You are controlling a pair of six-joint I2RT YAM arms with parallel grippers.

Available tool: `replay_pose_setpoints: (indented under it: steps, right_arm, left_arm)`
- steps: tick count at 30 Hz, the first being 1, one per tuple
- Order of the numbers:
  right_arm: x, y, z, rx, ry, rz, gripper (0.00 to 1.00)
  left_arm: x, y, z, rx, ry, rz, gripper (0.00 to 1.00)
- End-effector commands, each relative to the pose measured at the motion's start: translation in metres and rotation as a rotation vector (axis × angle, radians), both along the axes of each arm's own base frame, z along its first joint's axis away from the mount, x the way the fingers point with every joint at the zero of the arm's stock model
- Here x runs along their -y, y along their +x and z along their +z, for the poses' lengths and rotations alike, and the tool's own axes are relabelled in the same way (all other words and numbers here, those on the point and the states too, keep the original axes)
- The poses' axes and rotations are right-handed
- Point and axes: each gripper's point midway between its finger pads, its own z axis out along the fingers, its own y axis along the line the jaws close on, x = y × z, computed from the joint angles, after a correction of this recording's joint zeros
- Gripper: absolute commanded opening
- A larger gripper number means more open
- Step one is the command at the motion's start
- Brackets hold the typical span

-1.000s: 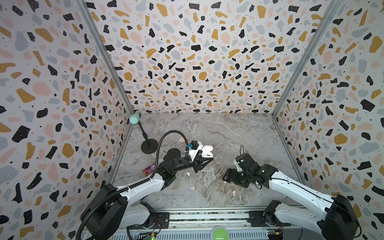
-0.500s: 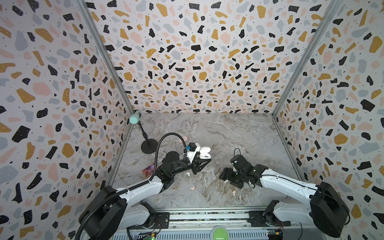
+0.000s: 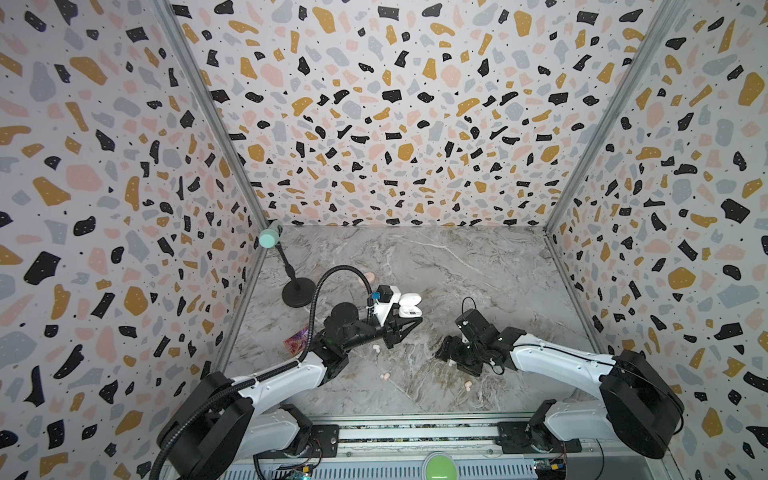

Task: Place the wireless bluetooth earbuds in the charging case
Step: 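Lower the right gripper over the white earbud and close on it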

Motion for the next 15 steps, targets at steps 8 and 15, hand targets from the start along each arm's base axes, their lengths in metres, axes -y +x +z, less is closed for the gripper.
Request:
replay_pose_setpoints:
  steps: [8, 15]
  right_arm:
    - [-0.01, 0.015, 0.005, 0.024, -0.015, 0.043, 0.79]
    - [-0.009, 0.02, 0.007, 0.03, -0.041, 0.075, 0.79]
  left_arm:
    - [-0.002, 0.001, 0.015, 0.057, -0.039, 0.005, 0.08]
    - [-0.003, 0.0, 0.016, 0.058, -0.041, 0.009, 0.08]
